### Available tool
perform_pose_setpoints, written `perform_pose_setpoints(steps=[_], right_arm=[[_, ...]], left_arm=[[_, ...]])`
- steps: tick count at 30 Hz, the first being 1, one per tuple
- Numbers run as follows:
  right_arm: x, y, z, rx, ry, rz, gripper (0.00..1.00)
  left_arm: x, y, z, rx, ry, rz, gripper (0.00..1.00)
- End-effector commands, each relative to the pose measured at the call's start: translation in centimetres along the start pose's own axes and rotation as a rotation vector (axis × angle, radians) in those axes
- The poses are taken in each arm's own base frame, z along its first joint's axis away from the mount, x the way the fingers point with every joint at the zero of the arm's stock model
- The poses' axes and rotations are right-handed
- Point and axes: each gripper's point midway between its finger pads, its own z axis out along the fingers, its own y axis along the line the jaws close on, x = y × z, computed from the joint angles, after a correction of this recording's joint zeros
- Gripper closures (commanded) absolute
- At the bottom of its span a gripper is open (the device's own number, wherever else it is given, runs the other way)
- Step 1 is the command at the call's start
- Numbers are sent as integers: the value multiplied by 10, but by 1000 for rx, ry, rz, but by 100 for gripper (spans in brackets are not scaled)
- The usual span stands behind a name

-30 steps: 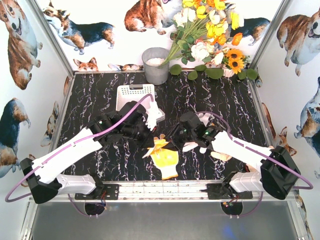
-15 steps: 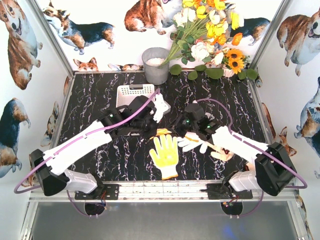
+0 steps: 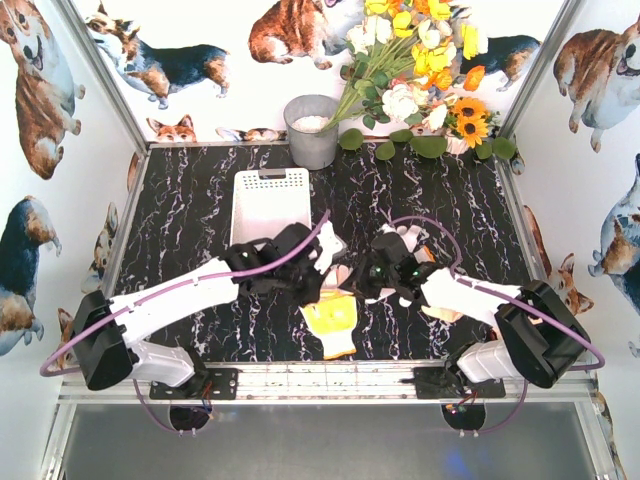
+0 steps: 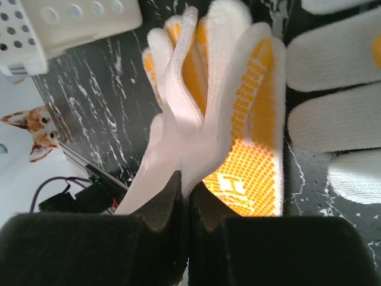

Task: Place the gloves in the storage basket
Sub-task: Pair the glove with the glove.

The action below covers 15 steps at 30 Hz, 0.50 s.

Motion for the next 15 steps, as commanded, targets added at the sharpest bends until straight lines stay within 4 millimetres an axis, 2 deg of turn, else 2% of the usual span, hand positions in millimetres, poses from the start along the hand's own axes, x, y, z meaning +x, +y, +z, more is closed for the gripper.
perform_pose_setpoints(steps=[1, 4, 5, 6, 9, 12, 13, 15], right_arm=[[2, -3, -3, -26, 2, -67, 100], [16, -11, -4, -24, 60, -78, 89], [20, -14, -4, -22, 78, -76, 82], [24, -18, -3, -21, 93, -74, 73], [32, -27, -5, -18, 110, -69, 52], [36, -27, -11, -43, 110, -77, 33], [36, -26, -15, -48, 103, -80, 28], [37, -28, -23, -41, 87, -82, 25]], left_arm=[[2, -28, 10, 105, -32, -30, 100], [14, -45, 21, 160, -14, -47, 100], [17, -49, 25, 175, -9, -52, 100], [21, -54, 29, 190, -6, -59, 95], [27, -60, 37, 201, -2, -86, 66], [18, -55, 33, 168, -58, -125, 43], [13, -52, 30, 146, -83, -140, 36], [0, -48, 18, 112, -148, -172, 26]])
